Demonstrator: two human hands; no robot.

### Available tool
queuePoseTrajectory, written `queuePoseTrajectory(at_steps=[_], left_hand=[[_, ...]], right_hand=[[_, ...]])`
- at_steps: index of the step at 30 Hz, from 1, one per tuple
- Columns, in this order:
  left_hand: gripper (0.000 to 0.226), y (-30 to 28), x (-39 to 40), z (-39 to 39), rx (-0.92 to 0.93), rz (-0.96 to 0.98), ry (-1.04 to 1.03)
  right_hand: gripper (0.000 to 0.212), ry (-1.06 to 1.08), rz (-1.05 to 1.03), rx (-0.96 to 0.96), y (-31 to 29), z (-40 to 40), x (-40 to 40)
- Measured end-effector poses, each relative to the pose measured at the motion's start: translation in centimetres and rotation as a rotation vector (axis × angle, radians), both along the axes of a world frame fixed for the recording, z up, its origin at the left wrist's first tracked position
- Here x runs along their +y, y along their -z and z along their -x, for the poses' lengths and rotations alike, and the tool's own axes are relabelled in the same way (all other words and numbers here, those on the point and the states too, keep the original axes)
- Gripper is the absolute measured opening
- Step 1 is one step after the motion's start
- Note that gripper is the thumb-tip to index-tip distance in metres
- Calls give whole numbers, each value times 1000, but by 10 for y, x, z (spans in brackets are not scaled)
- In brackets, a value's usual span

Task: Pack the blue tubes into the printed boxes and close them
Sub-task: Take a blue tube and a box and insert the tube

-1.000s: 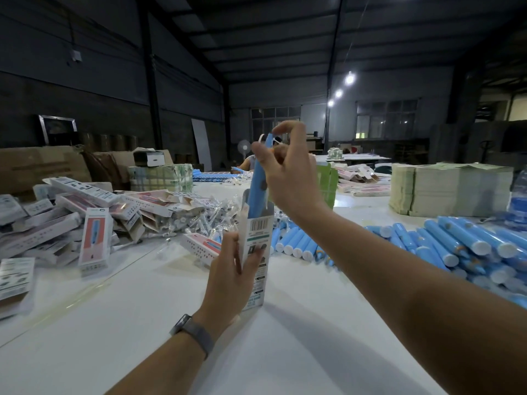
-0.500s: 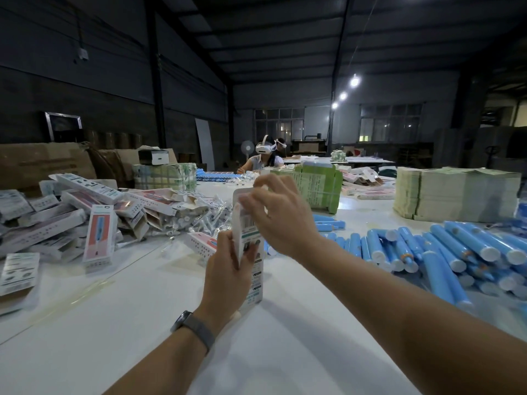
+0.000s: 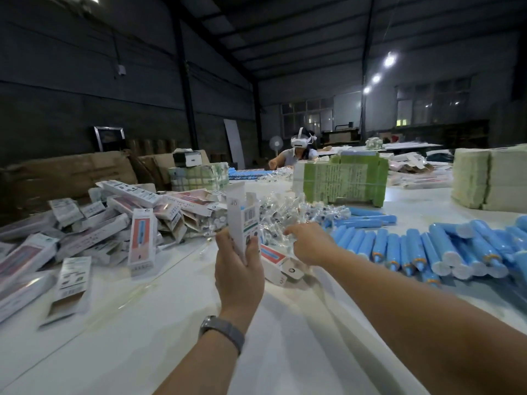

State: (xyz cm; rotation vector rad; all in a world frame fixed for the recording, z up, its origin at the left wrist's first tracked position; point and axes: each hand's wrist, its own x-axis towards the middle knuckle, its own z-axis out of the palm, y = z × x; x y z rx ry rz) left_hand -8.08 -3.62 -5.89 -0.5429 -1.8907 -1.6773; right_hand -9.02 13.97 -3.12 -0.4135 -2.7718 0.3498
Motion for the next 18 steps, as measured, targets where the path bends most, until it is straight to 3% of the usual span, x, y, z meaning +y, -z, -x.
queuePoseTrajectory(at_steps=[4, 7, 12, 14, 18], left_hand=[[21, 2, 0, 6, 34, -5, 1], [22, 5, 0, 9, 74, 26, 13], [22, 7, 3, 5, 89, 30, 99], [21, 7, 3, 4, 92, 17, 147], [23, 4, 5, -4, 99, 2, 207]], right_hand=[[24, -10, -246, -211, -2, 39, -11], [8, 21, -183, -199, 1, 46, -16], [29, -12, 160, 250, -15, 27, -20], [26, -78, 340, 463, -34, 7, -26], [19, -196, 452, 754, -70, -49, -35]])
